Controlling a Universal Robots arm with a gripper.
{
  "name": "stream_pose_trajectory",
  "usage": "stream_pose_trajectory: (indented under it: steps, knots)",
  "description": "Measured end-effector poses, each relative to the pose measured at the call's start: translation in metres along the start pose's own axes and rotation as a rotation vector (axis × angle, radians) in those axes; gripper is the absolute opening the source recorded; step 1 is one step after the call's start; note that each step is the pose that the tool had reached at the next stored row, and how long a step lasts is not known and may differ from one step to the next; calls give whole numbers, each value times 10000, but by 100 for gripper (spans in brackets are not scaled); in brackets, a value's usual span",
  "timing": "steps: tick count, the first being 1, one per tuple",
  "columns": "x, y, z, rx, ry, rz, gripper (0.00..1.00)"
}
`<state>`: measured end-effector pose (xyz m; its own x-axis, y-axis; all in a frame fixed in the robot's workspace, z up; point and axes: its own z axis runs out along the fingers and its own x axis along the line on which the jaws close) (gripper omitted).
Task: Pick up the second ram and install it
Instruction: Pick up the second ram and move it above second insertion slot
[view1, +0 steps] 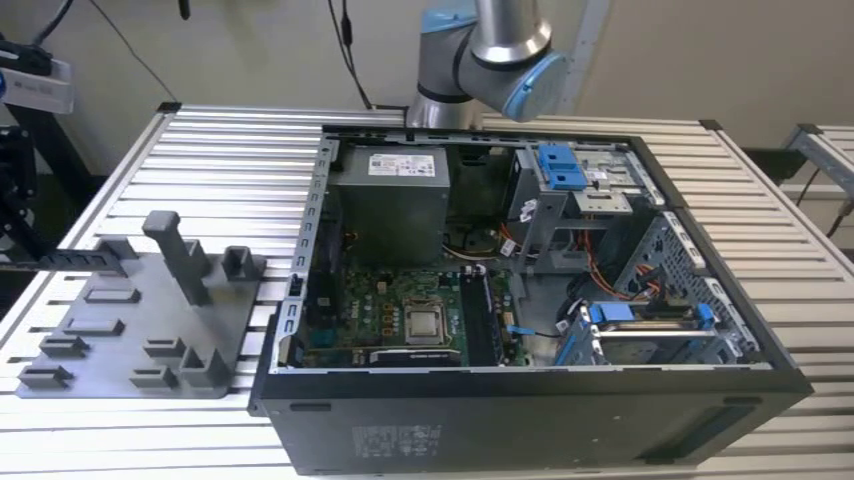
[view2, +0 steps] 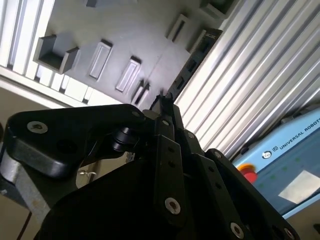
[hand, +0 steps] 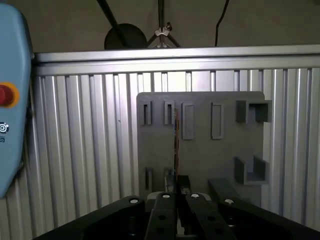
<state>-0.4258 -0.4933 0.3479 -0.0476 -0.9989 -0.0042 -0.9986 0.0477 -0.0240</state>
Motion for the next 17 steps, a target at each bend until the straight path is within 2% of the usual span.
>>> stream_pose_trajectory:
  steps: [17]
  knots:
    - [-1,-7,-274,0,0,0,14]
